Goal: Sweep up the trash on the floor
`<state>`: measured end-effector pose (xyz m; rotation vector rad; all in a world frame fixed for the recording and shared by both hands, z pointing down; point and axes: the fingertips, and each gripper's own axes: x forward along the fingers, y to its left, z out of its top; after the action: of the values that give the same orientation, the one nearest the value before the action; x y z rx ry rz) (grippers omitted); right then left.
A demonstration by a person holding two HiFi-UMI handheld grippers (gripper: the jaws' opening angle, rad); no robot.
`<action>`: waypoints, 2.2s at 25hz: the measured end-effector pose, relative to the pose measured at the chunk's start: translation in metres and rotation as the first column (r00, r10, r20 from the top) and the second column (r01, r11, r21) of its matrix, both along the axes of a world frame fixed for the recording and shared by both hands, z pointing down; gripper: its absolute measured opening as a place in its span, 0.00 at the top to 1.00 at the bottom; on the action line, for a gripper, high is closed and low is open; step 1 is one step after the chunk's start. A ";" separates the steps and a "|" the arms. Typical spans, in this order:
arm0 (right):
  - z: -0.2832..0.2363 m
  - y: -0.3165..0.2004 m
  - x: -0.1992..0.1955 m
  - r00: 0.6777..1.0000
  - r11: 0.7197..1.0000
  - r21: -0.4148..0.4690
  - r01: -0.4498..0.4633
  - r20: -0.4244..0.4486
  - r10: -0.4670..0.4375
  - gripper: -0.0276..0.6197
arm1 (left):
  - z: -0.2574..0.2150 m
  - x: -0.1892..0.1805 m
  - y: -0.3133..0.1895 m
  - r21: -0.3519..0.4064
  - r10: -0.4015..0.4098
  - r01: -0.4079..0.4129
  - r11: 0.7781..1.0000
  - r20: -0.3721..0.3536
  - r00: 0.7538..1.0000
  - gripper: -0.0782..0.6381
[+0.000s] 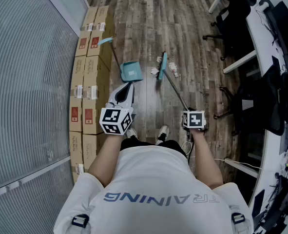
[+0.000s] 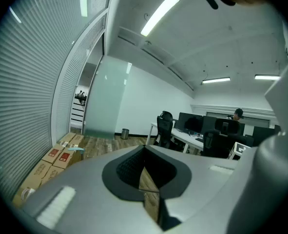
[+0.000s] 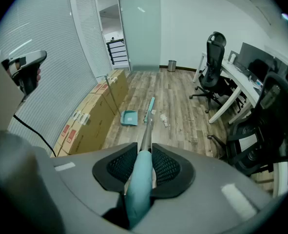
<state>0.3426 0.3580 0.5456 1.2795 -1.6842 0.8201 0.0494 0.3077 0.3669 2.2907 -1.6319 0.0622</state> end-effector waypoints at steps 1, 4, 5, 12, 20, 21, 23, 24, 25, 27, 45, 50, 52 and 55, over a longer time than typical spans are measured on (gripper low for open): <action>0.000 0.000 0.000 1.000 1.000 -0.002 -0.001 -0.001 0.001 0.79 | 0.000 0.000 0.000 -0.001 -0.001 0.001 1.000 -0.001 1.000 0.89; 0.000 0.002 -0.001 1.000 1.000 -0.006 -0.003 -0.007 0.003 0.79 | 0.000 -0.003 0.001 -0.005 -0.002 0.002 1.000 -0.006 1.000 0.89; 0.000 0.002 -0.002 1.000 1.000 -0.007 -0.003 -0.008 0.003 0.79 | 0.001 -0.005 0.001 -0.006 -0.002 0.002 1.000 -0.008 1.000 0.89; -0.002 0.002 -0.016 1.000 1.000 -0.001 -0.008 -0.009 0.008 0.79 | 0.003 -0.021 0.000 -0.009 0.000 0.000 1.000 -0.022 1.000 0.89; -0.003 0.000 -0.036 0.999 0.999 -0.002 -0.034 0.011 0.034 0.79 | 0.005 -0.046 -0.006 -0.009 0.010 -0.010 1.000 -0.043 0.999 0.89; -0.003 -0.001 -0.040 0.999 0.999 -0.002 -0.039 0.016 0.039 0.79 | 0.006 -0.051 -0.007 -0.011 0.012 -0.012 1.000 -0.046 0.999 0.89; -0.003 -0.001 -0.048 0.999 0.999 -0.002 -0.046 0.017 0.046 0.79 | 0.008 -0.061 -0.009 -0.013 0.017 -0.018 1.000 -0.050 0.999 0.89; -0.003 0.000 -0.052 0.999 0.999 -0.002 -0.050 0.016 0.050 0.79 | 0.010 -0.066 -0.009 -0.013 0.021 -0.022 1.000 -0.051 0.998 0.89; -0.002 0.000 -0.056 0.998 0.998 -0.001 -0.055 0.015 0.055 0.79 | 0.012 -0.071 -0.009 -0.013 0.025 -0.026 1.000 -0.051 0.998 0.89; 0.001 -0.001 -0.063 0.998 0.998 0.002 -0.068 0.017 0.068 0.79 | 0.017 -0.081 -0.011 -0.018 0.030 -0.031 0.999 -0.051 0.998 0.89; 0.025 -0.125 -0.094 0.998 0.997 -0.079 -0.021 0.062 0.026 0.79 | 0.047 -0.122 -0.128 -0.096 -0.034 0.029 0.995 -0.043 0.998 0.89; 0.022 -0.197 -0.091 0.997 0.997 -0.082 0.009 0.075 -0.003 0.79 | 0.039 -0.118 -0.196 -0.100 -0.067 0.065 0.993 -0.022 0.997 0.89; 0.024 -0.224 -0.088 0.997 0.996 -0.085 0.020 0.082 -0.013 0.79 | 0.040 -0.115 -0.218 -0.109 -0.076 0.075 0.991 -0.011 0.997 0.89; 0.031 -0.260 -0.083 0.995 0.995 -0.094 0.035 0.091 -0.027 0.79 | 0.049 -0.114 -0.246 -0.135 -0.095 0.096 0.986 0.012 0.995 0.89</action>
<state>0.2596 0.0977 0.5769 1.1639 -1.7100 0.9407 -0.0641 0.0614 0.4154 2.1108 -1.6833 0.1526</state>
